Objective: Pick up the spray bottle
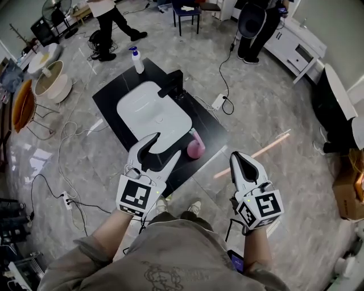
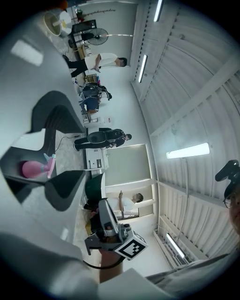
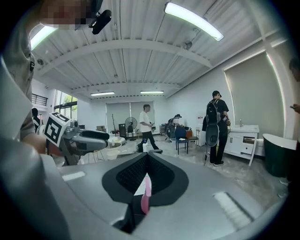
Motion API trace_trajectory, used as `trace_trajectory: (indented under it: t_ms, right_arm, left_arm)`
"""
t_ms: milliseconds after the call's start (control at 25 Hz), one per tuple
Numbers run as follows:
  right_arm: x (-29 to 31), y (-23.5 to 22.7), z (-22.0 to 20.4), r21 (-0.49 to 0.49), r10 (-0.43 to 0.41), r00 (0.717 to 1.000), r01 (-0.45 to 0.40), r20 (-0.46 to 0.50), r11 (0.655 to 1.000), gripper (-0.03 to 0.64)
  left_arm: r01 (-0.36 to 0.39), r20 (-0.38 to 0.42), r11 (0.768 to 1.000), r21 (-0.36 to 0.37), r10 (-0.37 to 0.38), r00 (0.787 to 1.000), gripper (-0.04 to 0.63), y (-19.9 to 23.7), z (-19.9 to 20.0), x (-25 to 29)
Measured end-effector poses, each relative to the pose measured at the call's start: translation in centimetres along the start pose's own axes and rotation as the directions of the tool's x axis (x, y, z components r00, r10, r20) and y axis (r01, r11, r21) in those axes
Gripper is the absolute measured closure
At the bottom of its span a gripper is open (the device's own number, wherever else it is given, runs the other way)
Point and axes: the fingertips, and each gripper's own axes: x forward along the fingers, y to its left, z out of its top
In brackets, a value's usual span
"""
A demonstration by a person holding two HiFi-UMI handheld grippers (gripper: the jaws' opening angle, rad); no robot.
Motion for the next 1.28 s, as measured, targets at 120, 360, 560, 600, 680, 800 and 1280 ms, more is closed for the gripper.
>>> trace_trajectory:
  t_ms: [120, 360, 560, 600, 680, 800, 1280]
  right_arm:
    - [0.6, -0.2, -0.8, 0.011, -0.014, 1.000, 0.014, -0.023, 1.000, 0.589]
    - [1.6, -1.1, -3.1, 0.022, -0.049, 0.996, 0.051, -0.073, 0.998, 0.589]
    - [2.3, -1.7, -5.0, 0.046, -0.065, 0.991, 0.071, -0.114, 0.996, 0.589]
    - [2.4, -1.8, -5.4, 0.051, -0.068, 0.990, 0.074, -0.123, 0.996, 0.589]
    - [2.6, -2.0, -6.2, 0.061, -0.071, 0.988, 0.081, -0.140, 0.995, 0.589]
    - [2.8, -2.4, -7.1, 0.071, -0.078, 0.984, 0.090, -0.161, 0.993, 0.589]
    - [2.9, -4.7, -10.2, 0.073, -0.107, 0.966, 0.128, -0.236, 0.989, 0.589]
  left_arm:
    - [0.037, -0.011, 0.999, 0.009, -0.037, 0.999, 0.347, -0.9, -1.5, 1.7]
    - [0.093, -0.064, 0.996, 0.007, -0.092, 0.994, 0.347, -2.1, -5.0, 4.6]
    - [0.125, -0.091, 0.992, -0.022, -0.127, 0.988, 0.347, -3.0, -8.0, 6.9]
    - [0.136, -0.100, 0.990, -0.029, -0.138, 0.985, 0.347, -3.4, -8.7, 7.4]
    - [0.154, -0.115, 0.987, -0.047, -0.159, 0.981, 0.347, -4.2, -10.1, 8.4]
    - [0.189, -0.128, 0.979, -0.082, -0.198, 0.972, 0.345, -5.5, -12.1, 10.0]
    - [0.236, -0.249, 0.964, -0.122, -0.260, 0.933, 0.337, -8.5, -19.5, 15.0]
